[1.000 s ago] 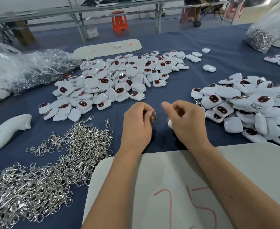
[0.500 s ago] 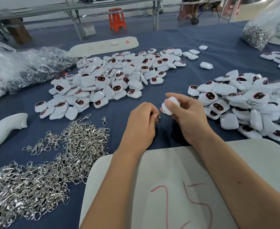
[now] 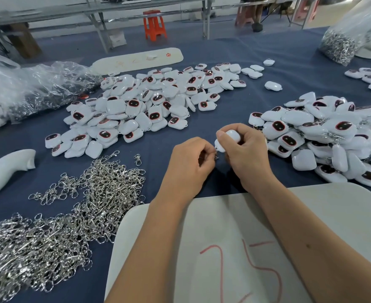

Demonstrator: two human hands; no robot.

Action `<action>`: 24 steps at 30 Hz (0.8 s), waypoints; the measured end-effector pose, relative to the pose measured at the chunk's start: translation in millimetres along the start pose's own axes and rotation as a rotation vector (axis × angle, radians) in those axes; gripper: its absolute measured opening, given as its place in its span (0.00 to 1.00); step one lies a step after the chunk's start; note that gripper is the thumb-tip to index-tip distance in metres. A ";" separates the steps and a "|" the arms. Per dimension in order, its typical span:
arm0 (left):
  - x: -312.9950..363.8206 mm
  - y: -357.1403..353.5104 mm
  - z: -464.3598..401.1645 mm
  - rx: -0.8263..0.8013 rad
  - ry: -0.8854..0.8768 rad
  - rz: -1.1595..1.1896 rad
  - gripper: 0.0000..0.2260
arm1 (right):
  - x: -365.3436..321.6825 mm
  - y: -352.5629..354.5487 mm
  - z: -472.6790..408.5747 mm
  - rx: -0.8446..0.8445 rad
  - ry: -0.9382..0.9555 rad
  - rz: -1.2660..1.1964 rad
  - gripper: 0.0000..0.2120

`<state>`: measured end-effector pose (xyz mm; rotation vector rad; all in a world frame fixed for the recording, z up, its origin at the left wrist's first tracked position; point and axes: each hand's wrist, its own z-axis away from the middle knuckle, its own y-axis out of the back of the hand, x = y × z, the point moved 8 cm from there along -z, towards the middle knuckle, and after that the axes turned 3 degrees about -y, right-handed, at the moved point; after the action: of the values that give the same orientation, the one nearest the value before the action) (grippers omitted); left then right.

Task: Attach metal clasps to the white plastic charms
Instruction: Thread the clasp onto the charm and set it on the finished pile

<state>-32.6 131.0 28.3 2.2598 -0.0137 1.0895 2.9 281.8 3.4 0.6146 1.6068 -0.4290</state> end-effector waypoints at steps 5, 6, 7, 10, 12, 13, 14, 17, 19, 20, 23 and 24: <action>-1.2 -0.4 1.0 0.002 0.008 -0.008 0.06 | 0.2 0.0 -1.1 0.007 -0.007 0.014 0.06; -1.7 -0.4 1.2 0.005 0.013 -0.011 0.06 | 0.5 0.1 -1.3 0.006 -0.009 0.015 0.06; -2.3 -0.3 1.2 0.011 0.018 -0.017 0.06 | 0.6 0.2 -1.3 0.006 -0.008 0.017 0.06; -3.4 -0.6 1.1 0.028 0.027 -0.041 0.05 | -0.9 0.3 -0.4 0.008 0.008 0.024 0.06; -3.8 -0.8 1.3 0.038 0.035 -0.057 0.05 | -2.6 0.8 -0.1 0.020 0.028 0.049 0.06; -4.0 -1.1 1.4 0.041 0.040 -0.062 0.05 | -3.3 1.2 -0.2 0.029 0.038 0.066 0.06; -4.3 -1.3 1.5 0.042 0.045 -0.067 0.05 | -3.6 1.4 -0.1 0.034 0.043 0.080 0.07; -3.7 -2.1 1.5 0.044 0.057 -0.092 0.05 | -4.4 1.2 0.7 0.040 0.058 0.119 0.07; -2.4 -2.9 1.3 0.038 0.058 -0.124 0.05 | -7.3 1.4 2.5 0.049 0.090 0.158 0.07; -1.3 -3.5 1.2 0.035 0.057 -0.144 0.05 | -9.5 1.7 3.9 0.058 0.114 0.176 0.07; 0.2 -7.1 0.7 0.019 0.066 -0.204 0.06 | -19.6 1.8 11.4 0.098 0.235 0.259 0.07; -0.2 -7.6 0.9 0.022 0.076 -0.218 0.06 | -23.2 0.9 14.2 0.107 0.276 0.278 0.07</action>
<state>-30.1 136.6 23.7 2.1779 0.2701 1.0609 16.0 270.7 24.6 0.9990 1.7329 -0.2303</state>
